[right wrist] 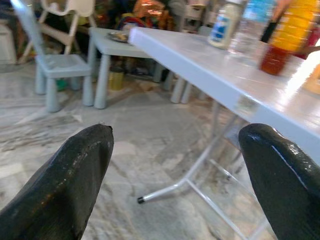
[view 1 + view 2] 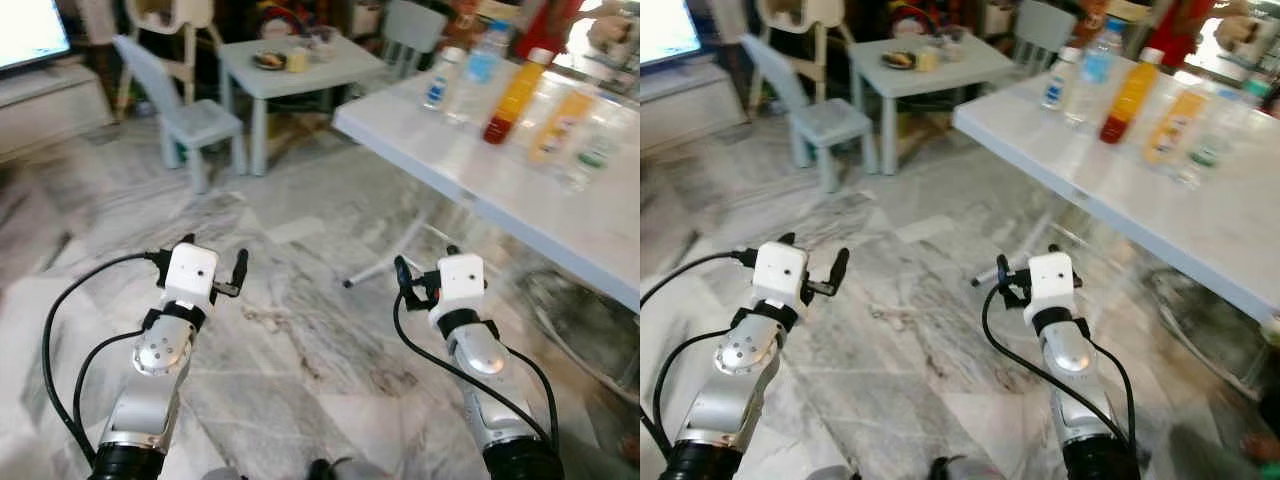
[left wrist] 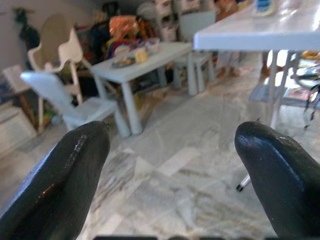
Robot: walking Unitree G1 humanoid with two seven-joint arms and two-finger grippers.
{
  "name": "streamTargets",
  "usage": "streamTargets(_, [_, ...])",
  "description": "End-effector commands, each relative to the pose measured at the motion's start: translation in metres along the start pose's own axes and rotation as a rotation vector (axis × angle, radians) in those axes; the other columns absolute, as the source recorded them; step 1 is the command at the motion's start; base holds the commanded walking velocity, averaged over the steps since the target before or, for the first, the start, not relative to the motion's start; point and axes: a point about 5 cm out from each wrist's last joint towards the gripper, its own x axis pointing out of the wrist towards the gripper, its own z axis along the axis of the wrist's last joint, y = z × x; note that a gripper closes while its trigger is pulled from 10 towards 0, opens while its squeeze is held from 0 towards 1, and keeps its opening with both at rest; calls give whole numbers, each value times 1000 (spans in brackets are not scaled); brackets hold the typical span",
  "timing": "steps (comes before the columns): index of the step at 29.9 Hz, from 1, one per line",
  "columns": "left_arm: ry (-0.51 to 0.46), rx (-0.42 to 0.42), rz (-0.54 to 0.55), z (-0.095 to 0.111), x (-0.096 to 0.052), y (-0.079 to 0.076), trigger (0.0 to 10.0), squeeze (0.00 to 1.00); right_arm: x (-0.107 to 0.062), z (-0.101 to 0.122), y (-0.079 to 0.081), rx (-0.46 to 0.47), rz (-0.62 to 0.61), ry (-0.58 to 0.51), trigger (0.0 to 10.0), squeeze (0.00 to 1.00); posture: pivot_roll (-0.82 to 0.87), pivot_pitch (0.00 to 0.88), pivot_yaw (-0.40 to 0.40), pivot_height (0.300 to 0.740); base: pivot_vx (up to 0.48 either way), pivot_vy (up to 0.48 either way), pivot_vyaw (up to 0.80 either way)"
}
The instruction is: Restocking fridge
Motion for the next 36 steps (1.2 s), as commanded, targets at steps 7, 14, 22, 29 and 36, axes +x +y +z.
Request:
streamTargets(7, [-5,-15,5,1,1,-3,10000,0,-1,16,-8,5,-35,-57,10000,0,55,38,-52,740,275,43,-800])
streamTargets(14, [-21,-13,2,5,5,-3,10000,0,-7,16,-7,14,-40,-53,10000,0,52,38,-50,740,293,332,-800])
streamTargets(22, [-27,-45,9,8,6,-3,10000,0,-12,18,-9,27,-54,-46,10000,0,49,40,-53,740,287,326,-800])
streamTargets(29, [-29,-55,13,9,7,-4,10000,0,-14,22,-9,37,-52,-63,10000,0,47,39,-50,740,156,274,-229])
streamTargets(36, [-36,-66,16,11,8,-4,10000,0,-13,27,-8,35,-45,-79,10000,0,45,39,-49,740,344,330,0])
